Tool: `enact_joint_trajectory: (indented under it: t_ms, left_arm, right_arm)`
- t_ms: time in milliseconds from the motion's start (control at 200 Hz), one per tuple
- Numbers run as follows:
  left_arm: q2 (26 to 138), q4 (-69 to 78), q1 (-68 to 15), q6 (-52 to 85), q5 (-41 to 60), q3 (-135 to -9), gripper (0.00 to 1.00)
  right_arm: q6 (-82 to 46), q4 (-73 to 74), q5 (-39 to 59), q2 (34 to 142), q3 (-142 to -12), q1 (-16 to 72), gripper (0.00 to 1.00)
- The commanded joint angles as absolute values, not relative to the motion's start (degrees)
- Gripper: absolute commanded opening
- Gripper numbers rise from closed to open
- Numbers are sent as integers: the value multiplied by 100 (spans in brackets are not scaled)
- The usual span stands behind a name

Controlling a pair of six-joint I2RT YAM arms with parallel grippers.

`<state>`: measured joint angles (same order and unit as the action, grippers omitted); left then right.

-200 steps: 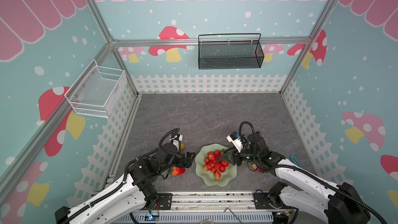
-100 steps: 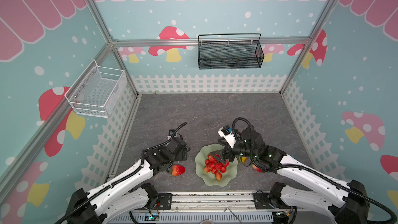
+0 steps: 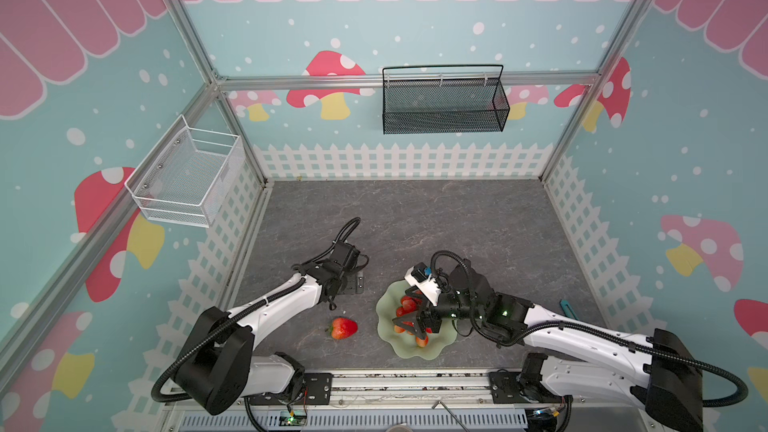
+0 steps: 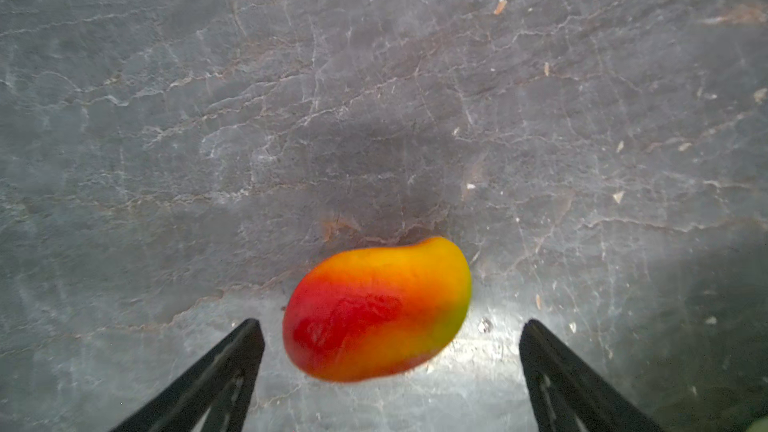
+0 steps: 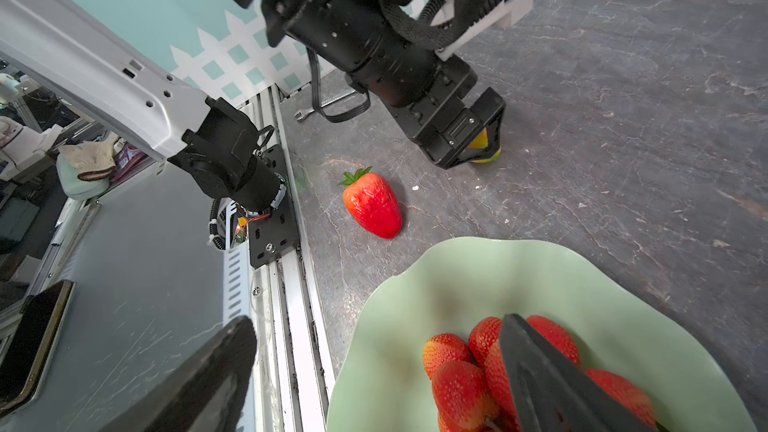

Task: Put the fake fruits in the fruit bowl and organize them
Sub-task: 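Grasp the mango nearest the left gripper with the left gripper, then carry the mango into the bowl with the left gripper and release it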

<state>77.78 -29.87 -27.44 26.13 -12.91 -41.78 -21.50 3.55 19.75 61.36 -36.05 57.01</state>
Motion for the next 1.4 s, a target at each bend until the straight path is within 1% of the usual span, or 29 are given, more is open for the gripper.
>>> enact_joint_trajectory:
  t_ms: [0, 90, 185, 305, 455, 650, 726, 811, 916, 1076, 1191, 1286, 1396]
  left_arm:
    - [8016, -2554, -2599, 2428, -1002, -4216, 96]
    - [8183, -2355, -2584, 2356, -802, -4192, 94]
    - [8312, -2341, -2584, 2377, -524, -4202, 85]
    - [8307, -2241, -2593, 2464, -347, -4084, 77]
    - [8279, -2108, -2661, 2519, -127, -3964, 73]
    - [8417, -2031, -2767, 2575, -113, -3970, 75]
    - [8447, -2031, -2782, 2618, -227, -3998, 72]
    - [8310, -2036, -2794, 2687, -296, -3984, 70]
    - [7864, -2144, -2877, 2783, -422, -3947, 68]
    - [6909, -2701, -3416, 2969, -775, -3990, 68]
    - [6361, -2901, -3900, 3114, -593, -4008, 68]
    - [6249, -3006, -4441, 3181, -600, -4122, 67]
    - [6450, -3147, -4983, 3233, -709, -4351, 67]
  right_arm:
    - [-2167, 554, 2079, 5970, -3476, 5727, 95]
    - [-2136, 542, 2081, 5933, -3431, 5730, 95]
    - [-2136, 545, 1988, 5930, -3403, 5730, 96]
    - [-2136, 554, 1951, 6015, -3438, 5730, 96]
    - [-2171, 554, 2026, 6182, -3539, 5725, 96]
    - [-2240, 553, 1987, 6216, -3522, 5730, 96]
    - [-2265, 554, 1995, 6189, -3523, 5726, 96]
    - [-2293, 554, 1986, 6124, -3501, 5730, 96]
    - [-2303, 497, 1926, 5955, -3440, 5726, 96]
    - [-2294, 211, 1615, 5569, -3233, 5711, 96]
    - [-2344, 130, 1533, 5310, -3105, 5696, 96]
    - [-2380, 39, 1463, 5152, -3042, 5689, 97]
    - [-2440, -97, 1312, 4910, -2952, 5687, 97]
